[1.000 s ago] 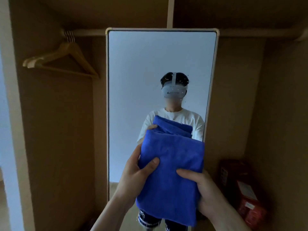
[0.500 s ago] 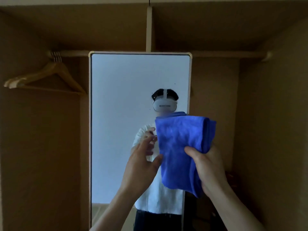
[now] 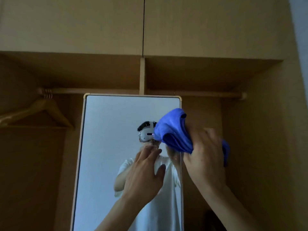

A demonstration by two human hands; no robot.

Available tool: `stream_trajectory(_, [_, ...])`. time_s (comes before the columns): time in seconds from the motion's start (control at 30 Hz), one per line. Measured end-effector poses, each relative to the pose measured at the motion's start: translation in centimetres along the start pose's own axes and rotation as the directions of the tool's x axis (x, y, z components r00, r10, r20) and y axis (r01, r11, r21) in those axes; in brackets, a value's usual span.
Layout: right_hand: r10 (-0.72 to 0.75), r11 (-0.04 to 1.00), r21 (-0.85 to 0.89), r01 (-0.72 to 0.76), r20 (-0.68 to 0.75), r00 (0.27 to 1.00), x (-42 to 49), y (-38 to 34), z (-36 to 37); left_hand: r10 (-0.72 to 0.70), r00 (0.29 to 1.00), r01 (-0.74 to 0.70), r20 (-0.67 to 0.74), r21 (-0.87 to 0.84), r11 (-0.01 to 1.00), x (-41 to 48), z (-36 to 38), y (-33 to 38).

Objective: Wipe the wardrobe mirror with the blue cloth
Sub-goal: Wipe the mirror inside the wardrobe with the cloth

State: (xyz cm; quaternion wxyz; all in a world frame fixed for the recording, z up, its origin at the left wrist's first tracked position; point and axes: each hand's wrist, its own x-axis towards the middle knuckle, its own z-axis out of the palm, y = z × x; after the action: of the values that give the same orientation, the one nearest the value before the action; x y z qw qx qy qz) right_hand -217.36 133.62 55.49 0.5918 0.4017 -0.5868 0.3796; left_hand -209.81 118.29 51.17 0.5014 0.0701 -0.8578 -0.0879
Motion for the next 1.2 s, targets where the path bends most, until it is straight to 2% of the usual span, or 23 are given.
stream_trajectory(0.07, [-0.07,0.991,-0.114,0.074,0.032,0.997,0.6,0.2,0.9,0.028,0.999,-0.028,-0.025,-0.001,1.0,0.9,-0.4,-0.6])
stream_trajectory(0.13, [-0.113,0.975,-0.174,0.138,0.142,0.983,0.1,0.4,2.2,0.057,0.997,-0.057,-0.048,0.015,0.998,1.4,-0.6,-1.2])
stream_trajectory(0.27, [-0.122,0.965,-0.175,0.194,0.353,0.928,-2.6,1.4,5.5,0.09,0.994,-0.089,-0.065,0.031,0.996,1.4,-0.3,-2.8])
stream_trajectory(0.33, [-0.112,0.973,-0.139,0.182,0.403,0.908,-3.6,1.7,6.8,0.089,0.996,-0.087,-0.031,0.067,0.994,1.1,0.0,-3.6])
stream_trajectory(0.47, [-0.053,0.984,-0.142,0.111,0.361,0.931,-3.8,2.1,9.7,0.086,0.996,-0.088,0.02,0.151,0.985,0.9,-0.1,-4.5])
stream_trajectory(0.53, [-0.026,0.98,-0.182,0.078,0.272,0.962,-3.5,2.1,10.3,0.097,0.995,-0.097,0.008,0.17,0.981,1.2,-0.2,-4.5])
stream_trajectory(0.6, [-0.056,0.952,-0.274,0.137,0.282,0.958,-3.3,2.2,10.2,0.093,0.996,-0.09,-0.004,0.21,0.974,1.3,-0.1,-4.2])
stream_trajectory(0.67, [-0.055,0.944,-0.296,0.143,0.288,0.956,-2.7,2.3,9.6,0.077,0.994,-0.096,0.08,0.261,0.96,1.7,-0.6,-3.9])
stream_trajectory(0.73, [-0.05,0.946,-0.298,0.13,0.26,0.964,-1.1,2.2,9.7,0.126,0.991,-0.135,0.05,0.3,0.944,1.8,0.1,-4.7])
stream_trajectory(0.83, [-0.084,0.941,-0.304,0.148,0.215,0.973,1.9,2.3,10.0,0.115,0.993,-0.122,0.04,0.403,0.907,2.3,0.7,-5.3])
stream_trajectory(1.0, [-0.094,0.951,-0.278,0.135,0.155,0.983,6.1,2.5,10.0,0.108,0.993,-0.117,0.045,0.44,0.89,2.2,0.9,-5.6])
stream_trajectory(1.2, [-0.114,0.955,-0.252,0.155,0.17,0.979,3.9,2.9,10.3,0.097,0.994,-0.108,0.046,0.431,0.896,1.4,0.5,-5.3])
